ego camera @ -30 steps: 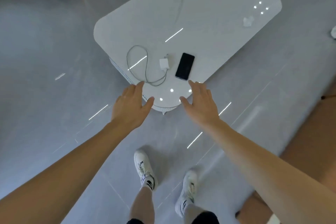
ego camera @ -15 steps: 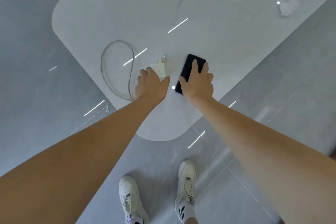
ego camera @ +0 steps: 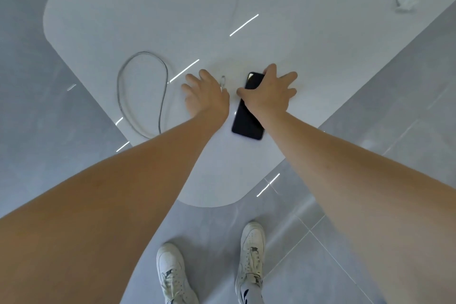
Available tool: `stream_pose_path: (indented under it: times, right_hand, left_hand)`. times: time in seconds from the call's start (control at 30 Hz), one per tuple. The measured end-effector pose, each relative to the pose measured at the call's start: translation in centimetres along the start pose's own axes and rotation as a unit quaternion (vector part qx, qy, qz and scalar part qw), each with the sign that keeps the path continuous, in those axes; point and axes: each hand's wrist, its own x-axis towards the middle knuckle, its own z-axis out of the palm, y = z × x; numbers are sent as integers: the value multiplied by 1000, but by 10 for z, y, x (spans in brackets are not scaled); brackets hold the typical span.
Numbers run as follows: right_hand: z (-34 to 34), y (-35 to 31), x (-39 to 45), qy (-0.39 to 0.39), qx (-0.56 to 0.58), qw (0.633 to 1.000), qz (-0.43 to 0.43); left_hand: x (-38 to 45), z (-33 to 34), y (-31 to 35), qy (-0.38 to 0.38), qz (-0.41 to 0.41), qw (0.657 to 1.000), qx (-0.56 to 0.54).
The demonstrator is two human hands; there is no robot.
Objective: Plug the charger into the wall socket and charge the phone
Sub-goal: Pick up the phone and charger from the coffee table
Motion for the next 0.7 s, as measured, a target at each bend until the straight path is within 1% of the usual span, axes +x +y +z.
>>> stream_pose_path:
  times: [0.03,0.1,0.27,0.37,0.43,0.5,0.6,0.7]
  right_hand:
    - [-1,3,2,-3,18,1000,-1]
    - [-3,9,5,-12,50,999,-8]
    - [-11,21,14,2,112,994,-19]
    - [-12,23,15,-5,174,985,-14]
    - [-13,26,12,-25,220,975,-9]
    - [-14,30,8,-52,252,966,-3]
    - [-19,32,-5,-80,263,962,4]
    - [-32,25,-26,-78,258,963,12]
  left_hand:
    - [0,0,1,-2,12,1000,15]
    - [0,-2,2,-15,11,1000,15]
    - [7,-7,8,-39,-20,999,-15]
    - [7,-7,6,-39,-8,998,-51]
    - [6,-7,0,-35,10,995,-92]
    - [4,-8,-8,-38,11,987,-158]
    - [-6,-19,-19,-50,-15,958,-283]
    - [-24,-41,-29,-69,-37,938,-337]
